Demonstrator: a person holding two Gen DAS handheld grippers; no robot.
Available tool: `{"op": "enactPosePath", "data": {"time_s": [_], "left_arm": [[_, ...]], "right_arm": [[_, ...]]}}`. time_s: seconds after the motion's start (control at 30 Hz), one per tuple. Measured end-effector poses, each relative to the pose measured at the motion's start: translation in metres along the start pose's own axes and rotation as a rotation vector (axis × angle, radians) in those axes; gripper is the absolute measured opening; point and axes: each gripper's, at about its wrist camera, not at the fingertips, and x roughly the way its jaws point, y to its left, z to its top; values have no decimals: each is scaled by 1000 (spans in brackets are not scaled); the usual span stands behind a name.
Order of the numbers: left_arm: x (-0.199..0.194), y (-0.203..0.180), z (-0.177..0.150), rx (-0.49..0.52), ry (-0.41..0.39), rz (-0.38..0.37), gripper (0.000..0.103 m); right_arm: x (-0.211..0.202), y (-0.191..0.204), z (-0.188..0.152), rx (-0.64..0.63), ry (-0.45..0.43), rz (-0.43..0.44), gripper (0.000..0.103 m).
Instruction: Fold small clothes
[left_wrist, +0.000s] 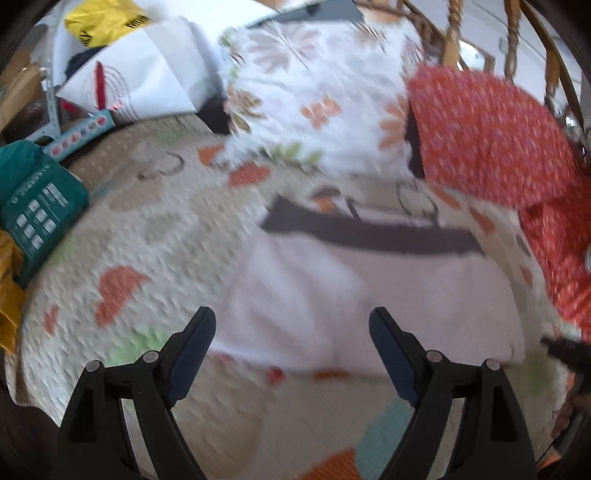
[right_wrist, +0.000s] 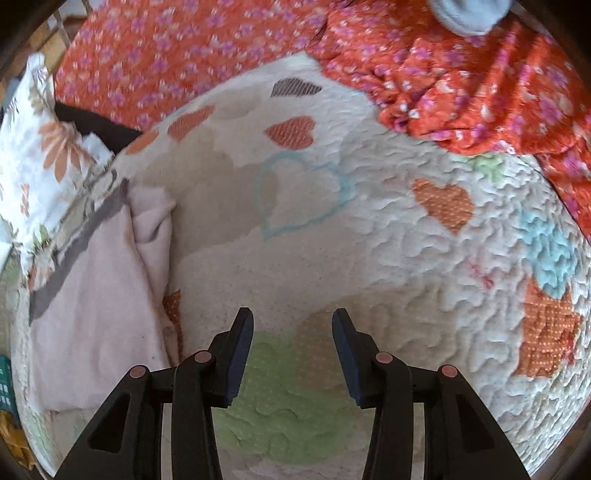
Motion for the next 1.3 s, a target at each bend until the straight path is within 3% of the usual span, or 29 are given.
{"op": "enactPosePath", "data": {"time_s": [0.17,0.3,0.6,0.73,1.07,1.3], "left_arm": [[12,-38,-20,123,35,-2,84],[15,-53,-29,207,21,21,84],[35,-52,-32,210,80,13,84],[39,-51,-32,202,92,11,84],[45,-57,-32,217,107,9,84],[47,-59,-34,212,117,3,84]], "right_arm": [[-23,26,0,-61,-92,57,54],[-21,53,-6,-123,-113,78,55],[3,114,-27,-285,-66,132,55],[15,131,-37,-360,-45,105,55],[28,117,-30,-332,-1,23,57],[25,97,-20,-225,18,65,58]]}}
